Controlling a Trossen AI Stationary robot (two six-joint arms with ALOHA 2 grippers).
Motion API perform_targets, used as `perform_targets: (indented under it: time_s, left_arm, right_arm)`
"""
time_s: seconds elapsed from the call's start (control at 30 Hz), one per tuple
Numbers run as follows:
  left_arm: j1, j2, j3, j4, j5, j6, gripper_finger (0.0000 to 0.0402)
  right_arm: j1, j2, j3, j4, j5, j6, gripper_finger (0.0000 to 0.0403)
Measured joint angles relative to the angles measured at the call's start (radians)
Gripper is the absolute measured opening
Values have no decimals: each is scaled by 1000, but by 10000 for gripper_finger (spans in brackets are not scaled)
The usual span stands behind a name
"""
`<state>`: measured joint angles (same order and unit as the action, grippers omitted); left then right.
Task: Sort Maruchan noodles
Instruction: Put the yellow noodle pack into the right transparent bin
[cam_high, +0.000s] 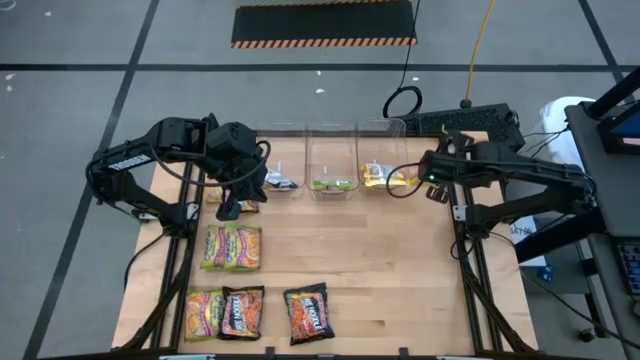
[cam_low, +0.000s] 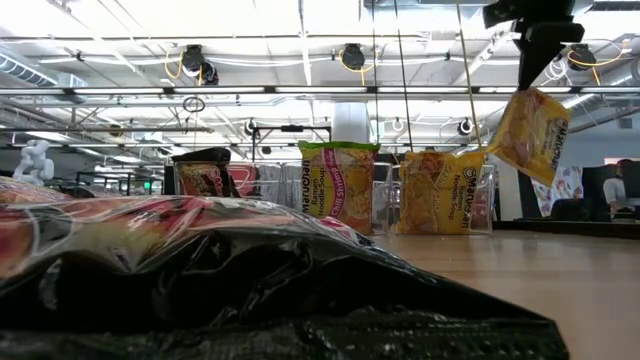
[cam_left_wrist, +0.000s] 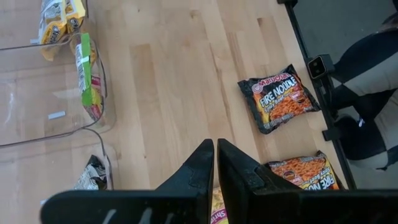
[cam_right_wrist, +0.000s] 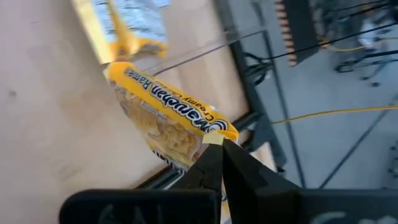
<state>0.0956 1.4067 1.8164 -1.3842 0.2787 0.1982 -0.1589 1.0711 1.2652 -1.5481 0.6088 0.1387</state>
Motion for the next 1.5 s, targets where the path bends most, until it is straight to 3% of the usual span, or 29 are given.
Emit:
perform_targets:
  time_s: [0.37, 0.73, 0.93, 1.5]
  left_arm:
    - [0, 0, 0, 0, 0, -1, 26]
    - [0, 0, 0, -2, 0, -5, 26]
    - [0, 0, 0, -4, 0, -5, 26]
    - [0, 0, 0, -35, 0, 6, 26]
  right_arm:
    - [-4, -52, 0, 196, 130, -116, 0]
    - [-81, -52, 0, 657, 148, -454, 0]
    - [-149, -24, 0, 848, 44, -594, 0]
    - [-362, 210, 0, 998, -172, -659, 0]
